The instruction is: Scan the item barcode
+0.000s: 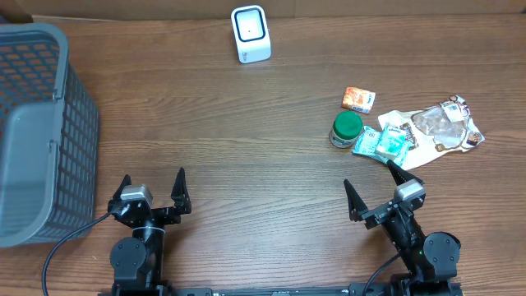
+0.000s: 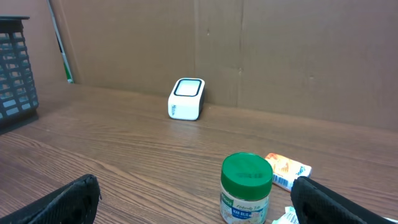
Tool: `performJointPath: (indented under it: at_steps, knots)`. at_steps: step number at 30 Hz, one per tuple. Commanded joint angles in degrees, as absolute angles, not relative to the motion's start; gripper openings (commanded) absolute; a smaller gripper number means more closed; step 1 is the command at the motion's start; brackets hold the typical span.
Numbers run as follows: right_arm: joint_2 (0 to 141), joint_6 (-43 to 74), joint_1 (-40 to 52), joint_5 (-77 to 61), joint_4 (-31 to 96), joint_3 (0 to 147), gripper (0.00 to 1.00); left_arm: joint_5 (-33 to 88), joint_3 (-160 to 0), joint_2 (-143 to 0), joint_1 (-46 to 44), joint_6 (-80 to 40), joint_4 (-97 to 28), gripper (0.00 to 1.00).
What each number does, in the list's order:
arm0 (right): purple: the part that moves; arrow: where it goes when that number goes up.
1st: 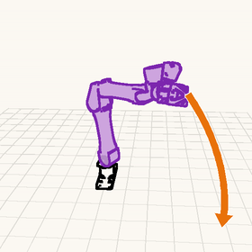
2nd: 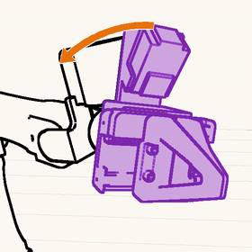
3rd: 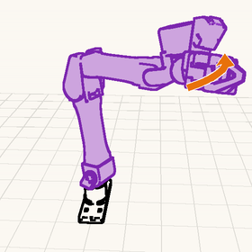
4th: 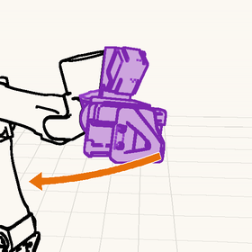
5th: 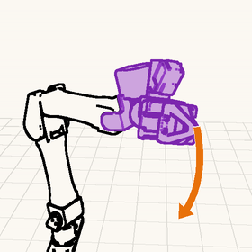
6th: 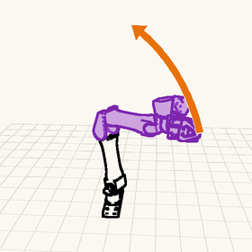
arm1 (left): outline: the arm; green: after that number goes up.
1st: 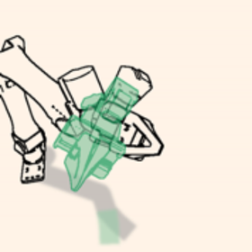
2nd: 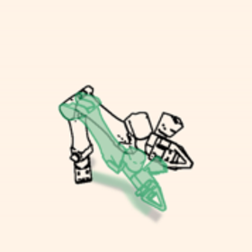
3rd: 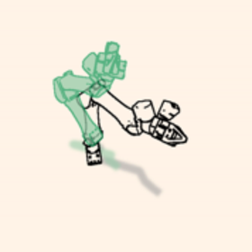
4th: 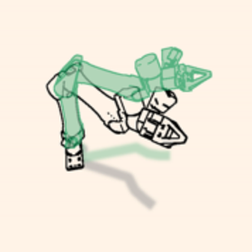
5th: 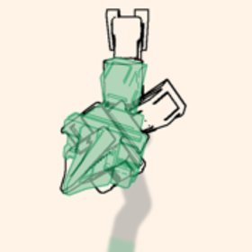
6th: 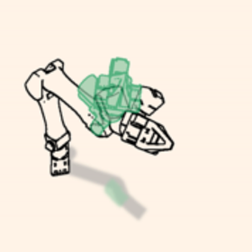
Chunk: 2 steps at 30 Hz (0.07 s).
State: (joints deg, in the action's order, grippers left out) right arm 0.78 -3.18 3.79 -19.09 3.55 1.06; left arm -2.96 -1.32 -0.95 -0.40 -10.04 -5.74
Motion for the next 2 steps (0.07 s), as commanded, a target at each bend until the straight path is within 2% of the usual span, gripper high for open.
performJointPath:
  at_steps: [1, 2]
  knots:
    - [0.16, -2.96, 3.66, -18.70, 3.27, 0.47, 1.00, -2.26, -0.84, -0.25, -0.78, -8.78, -5.34, 0.99]
    - [0.16, -2.96, 3.66, -18.70, 3.27, 0.47, 1.00, -2.26, -0.84, -0.25, -0.78, -8.78, -5.34, 1.00]
